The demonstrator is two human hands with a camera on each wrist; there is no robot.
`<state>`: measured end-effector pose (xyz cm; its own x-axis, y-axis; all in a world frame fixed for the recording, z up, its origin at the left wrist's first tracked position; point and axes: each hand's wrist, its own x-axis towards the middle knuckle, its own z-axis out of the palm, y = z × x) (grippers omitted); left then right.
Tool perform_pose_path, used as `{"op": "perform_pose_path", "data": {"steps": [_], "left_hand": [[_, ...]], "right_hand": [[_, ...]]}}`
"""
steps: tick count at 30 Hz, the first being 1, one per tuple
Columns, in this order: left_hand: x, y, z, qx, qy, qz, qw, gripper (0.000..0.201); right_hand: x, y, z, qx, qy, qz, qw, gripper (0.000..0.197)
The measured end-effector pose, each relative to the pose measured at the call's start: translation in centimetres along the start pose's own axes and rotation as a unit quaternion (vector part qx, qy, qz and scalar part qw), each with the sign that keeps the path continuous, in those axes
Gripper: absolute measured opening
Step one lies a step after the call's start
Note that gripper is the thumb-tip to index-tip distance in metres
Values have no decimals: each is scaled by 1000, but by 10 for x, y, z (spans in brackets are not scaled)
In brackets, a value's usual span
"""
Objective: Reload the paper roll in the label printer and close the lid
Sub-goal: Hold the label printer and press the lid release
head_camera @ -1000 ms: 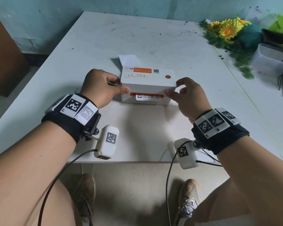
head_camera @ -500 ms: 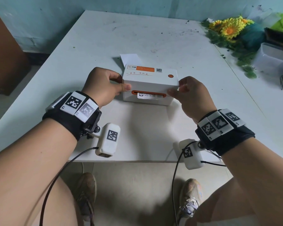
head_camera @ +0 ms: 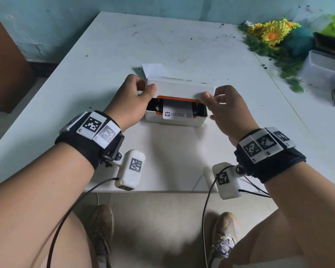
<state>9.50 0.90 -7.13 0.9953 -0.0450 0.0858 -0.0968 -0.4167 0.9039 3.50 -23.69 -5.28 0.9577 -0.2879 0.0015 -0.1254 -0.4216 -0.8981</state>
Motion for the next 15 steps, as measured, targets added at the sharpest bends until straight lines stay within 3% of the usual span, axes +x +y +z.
{"op": "perform_pose_path", "data": {"steps": [8,15], "left_hand": [[-12,23,0,2,9,-32,999,49],[-11,25,8,19,18,-25,999,49]], "right_hand": [[2,-10,3,52,19,-1,998,34],[1,-12,9,109,40,-4,993,32]]}}
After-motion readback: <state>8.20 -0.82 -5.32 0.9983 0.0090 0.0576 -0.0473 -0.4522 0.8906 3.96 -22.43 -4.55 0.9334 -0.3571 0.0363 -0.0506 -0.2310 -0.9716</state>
